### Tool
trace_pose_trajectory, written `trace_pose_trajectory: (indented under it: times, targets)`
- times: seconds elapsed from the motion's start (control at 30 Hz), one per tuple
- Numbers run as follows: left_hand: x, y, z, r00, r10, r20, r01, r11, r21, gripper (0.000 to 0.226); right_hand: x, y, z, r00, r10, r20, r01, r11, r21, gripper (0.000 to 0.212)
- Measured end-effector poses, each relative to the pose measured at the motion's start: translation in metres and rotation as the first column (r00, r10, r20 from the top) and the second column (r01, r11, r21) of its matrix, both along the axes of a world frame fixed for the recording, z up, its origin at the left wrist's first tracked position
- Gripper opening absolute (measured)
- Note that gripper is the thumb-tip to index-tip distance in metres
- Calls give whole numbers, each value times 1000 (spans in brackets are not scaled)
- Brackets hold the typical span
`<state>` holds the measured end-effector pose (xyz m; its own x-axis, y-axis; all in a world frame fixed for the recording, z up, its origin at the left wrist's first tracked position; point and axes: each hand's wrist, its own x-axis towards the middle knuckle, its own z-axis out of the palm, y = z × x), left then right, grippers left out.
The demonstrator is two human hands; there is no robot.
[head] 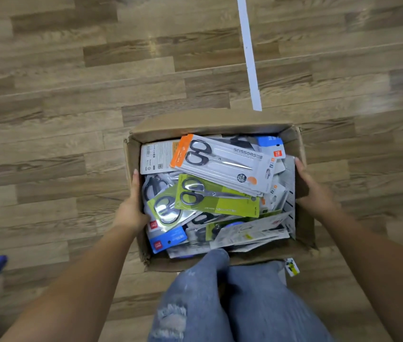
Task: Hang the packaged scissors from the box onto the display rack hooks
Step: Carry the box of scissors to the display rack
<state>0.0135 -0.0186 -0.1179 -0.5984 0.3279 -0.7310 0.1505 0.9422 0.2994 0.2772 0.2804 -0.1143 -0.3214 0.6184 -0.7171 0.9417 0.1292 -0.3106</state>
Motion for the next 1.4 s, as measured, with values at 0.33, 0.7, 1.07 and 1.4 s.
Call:
trace_pose_trajectory:
  times: [0.33,0.7,1.07,1.4]
  targets:
    - [1,-3,5,992,104,-68,-99,992,78,96,-5,-3,3,1000,3,0,-3,1000,21,103]
    - [6,-1,133,1000,22,-12,-23,996,-84,103,8,3,134,998,62,9,-61,993,-102,91]
    - [-31,93,332,994,-101,-46,102,995,2,100,2,70,340,999,2,-43,-2,1000,0,82]
    - [-127,227,445,971,-149,-186,173,978,119,94,-77,198,447,981,-44,-189,82,976,201,72]
